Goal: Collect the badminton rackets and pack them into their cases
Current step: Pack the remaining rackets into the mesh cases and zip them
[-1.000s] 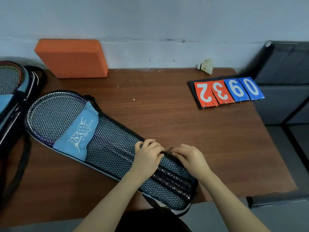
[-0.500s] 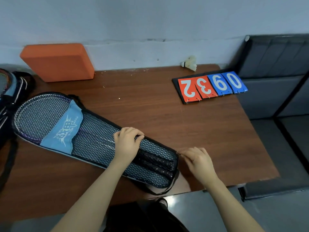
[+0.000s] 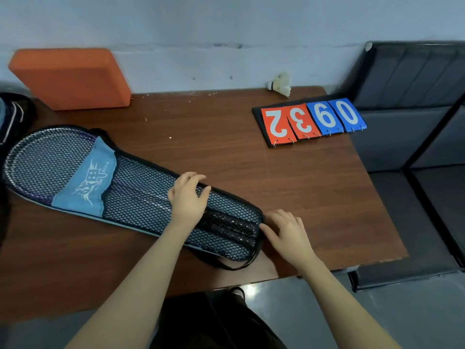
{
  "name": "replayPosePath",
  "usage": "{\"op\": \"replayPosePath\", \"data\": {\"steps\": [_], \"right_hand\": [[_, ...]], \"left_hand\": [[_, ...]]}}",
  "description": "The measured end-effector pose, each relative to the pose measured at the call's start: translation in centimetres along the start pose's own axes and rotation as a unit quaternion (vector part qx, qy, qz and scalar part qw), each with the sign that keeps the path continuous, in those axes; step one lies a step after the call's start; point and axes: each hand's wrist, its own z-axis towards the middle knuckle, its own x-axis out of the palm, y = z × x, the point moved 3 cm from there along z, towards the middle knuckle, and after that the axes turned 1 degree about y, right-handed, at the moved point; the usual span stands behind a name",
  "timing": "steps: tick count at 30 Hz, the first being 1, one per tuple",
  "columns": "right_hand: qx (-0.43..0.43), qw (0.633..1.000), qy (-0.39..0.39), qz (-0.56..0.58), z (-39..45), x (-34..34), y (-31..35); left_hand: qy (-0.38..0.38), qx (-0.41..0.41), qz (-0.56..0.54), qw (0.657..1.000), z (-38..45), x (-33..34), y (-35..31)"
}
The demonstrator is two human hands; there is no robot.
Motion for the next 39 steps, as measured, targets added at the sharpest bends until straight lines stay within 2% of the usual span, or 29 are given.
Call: {"op": "replayPosePath", "data": {"steps": [4, 8, 11, 14, 18, 21, 29, 32, 36, 39], "right_hand": [[-0.015, 1.0, 0.001, -0.009, 3.0, 1.1, 3.0], [-0.062, 0.998, 0.029, -0.011, 6.9, 2.7, 7.7], [-0.077, 0.995, 0.07, -0.003, 10.3, 4.3, 11.2], [-0.079, 0.992, 0.095, -0.007, 13.2, 5.7, 14.4], [-0.096, 0.99, 0.101, -0.013, 15.9, 7.0, 18.3], [-0.087, 0.989, 0.122, 0.013, 17.2, 7.8, 20.7], [-0.011, 0.986, 0.076, 0.148, 14.3, 8.8, 21.8], [0.038, 0.981, 0.06, 0.183, 12.9, 9.3, 21.5], [0.051, 0.977, 0.054, 0.199, 13.5, 9.5, 22.2], [0.041, 0.984, 0.053, 0.167, 13.8, 9.9, 23.1]], "left_hand": [[-0.041, -0.028, 0.011, 0.999, -2.0, -2.0, 2.9], [-0.039, -0.139, 0.064, 0.987, -2.6, -5.1, 8.2], [-0.04, -0.243, 0.072, 0.966, -2.7, -7.1, 11.6], [-0.032, -0.296, 0.062, 0.953, -2.5, -7.8, 13.5], [-0.023, -0.299, 0.062, 0.952, -1.6, -8.2, 15.3], [0.007, -0.266, 0.076, 0.961, -0.9, -8.6, 16.9], [0.125, -0.094, 0.061, 0.986, 0.9, -8.9, 20.4], [0.121, -0.037, 0.07, 0.99, 0.8, -9.5, 21.1], [0.045, -0.119, 0.079, 0.989, 0.1, -10.2, 21.4], [0.046, -0.142, 0.076, 0.986, -0.7, -10.1, 20.9]]}}
